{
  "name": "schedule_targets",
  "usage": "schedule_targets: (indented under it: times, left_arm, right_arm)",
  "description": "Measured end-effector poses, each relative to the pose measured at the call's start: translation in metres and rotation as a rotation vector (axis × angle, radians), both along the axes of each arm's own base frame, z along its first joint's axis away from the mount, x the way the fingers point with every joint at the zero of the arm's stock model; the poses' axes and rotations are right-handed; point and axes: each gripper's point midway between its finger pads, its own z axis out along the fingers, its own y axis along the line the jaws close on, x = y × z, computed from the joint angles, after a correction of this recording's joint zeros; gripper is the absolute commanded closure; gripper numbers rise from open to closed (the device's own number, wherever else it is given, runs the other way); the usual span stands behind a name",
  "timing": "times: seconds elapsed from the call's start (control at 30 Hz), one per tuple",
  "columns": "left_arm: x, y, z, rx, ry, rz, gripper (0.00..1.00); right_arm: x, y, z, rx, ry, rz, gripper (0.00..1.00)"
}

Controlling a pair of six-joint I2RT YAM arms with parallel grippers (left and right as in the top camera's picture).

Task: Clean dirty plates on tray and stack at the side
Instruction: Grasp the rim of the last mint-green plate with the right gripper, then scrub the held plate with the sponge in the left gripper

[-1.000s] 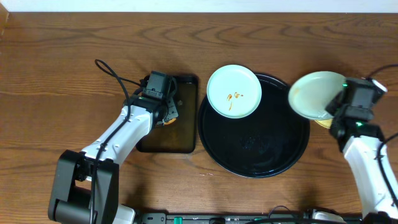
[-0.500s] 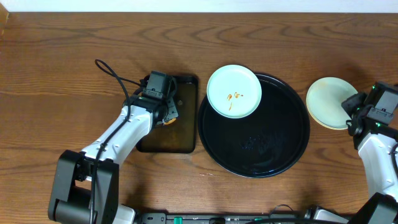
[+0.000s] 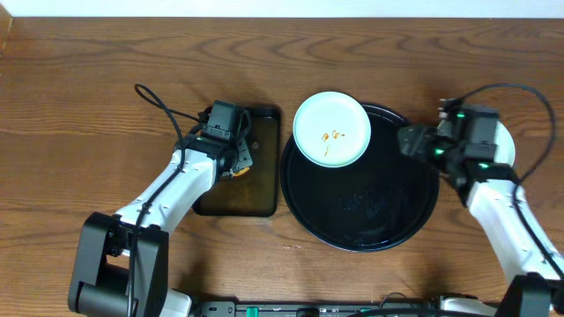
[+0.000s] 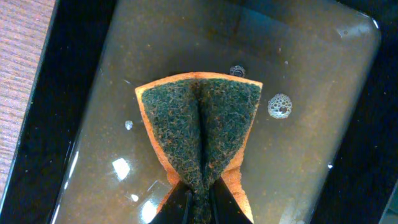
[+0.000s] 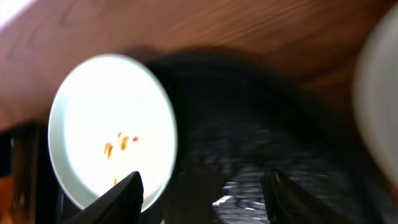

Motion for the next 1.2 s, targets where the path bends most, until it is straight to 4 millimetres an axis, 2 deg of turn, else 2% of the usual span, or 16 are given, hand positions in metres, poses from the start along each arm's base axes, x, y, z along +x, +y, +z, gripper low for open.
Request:
schedule_targets:
  times: [0.13,0.27,0.37,0.5,0.57,0.67,0.77,0.9,1.07,1.13,1.2]
  left_arm:
    - [0.000,0.000,0.000,0.000,0.000,0.000,0.92]
    - [0.000,0.000,0.000,0.000,0.000,0.000,0.92]
    - [0.000,0.000,0.000,0.000,0.000,0.000,0.92]
    - [0.000,0.000,0.000,0.000,0.000,0.000,0.92]
    - [0.000,0.000,0.000,0.000,0.000,0.000,0.92]
    - [0.000,0.000,0.000,0.000,0.000,0.000,0.92]
    - [0.000,0.000,0.000,0.000,0.000,0.000,0.92]
    - [0.000,0.000,0.000,0.000,0.000,0.000,0.93]
    - [0.001,-0.003,0.002,0.005,-0.008,-0.055,0.92]
    - [0.002,-0.008,0.008,-0.015,-0.025,-0.087,0.93]
    - [0.010,-0.019,0.023,-0.059,-0.085,-0.124,0.93]
  right_arm:
    - [0.004,0.035,-0.023,-0.014,0.023,0.098,0.44]
    - [0.009,0.059,-0.049,-0.023,0.043,0.159,0.53]
    - [0.012,0.069,-0.070,-0.028,0.061,0.187,0.59]
    - [0.013,0.072,-0.090,-0.032,0.087,0.194,0.71]
    - [0.015,0.072,-0.091,-0.032,0.083,0.189,0.83]
    - [0.015,0.072,-0.092,-0.029,0.089,0.183,0.95]
    - [0.015,0.072,-0.092,-0.029,0.090,0.182,0.99]
    - [0.009,0.072,-0.095,-0.032,0.116,0.191,0.99]
    - [-0.008,0.066,-0.094,-0.065,0.179,0.199,0.99]
    - [-0.019,0.060,-0.090,-0.091,0.212,0.194,0.99]
    - [-0.027,0.055,-0.080,-0.111,0.223,0.190,0.99]
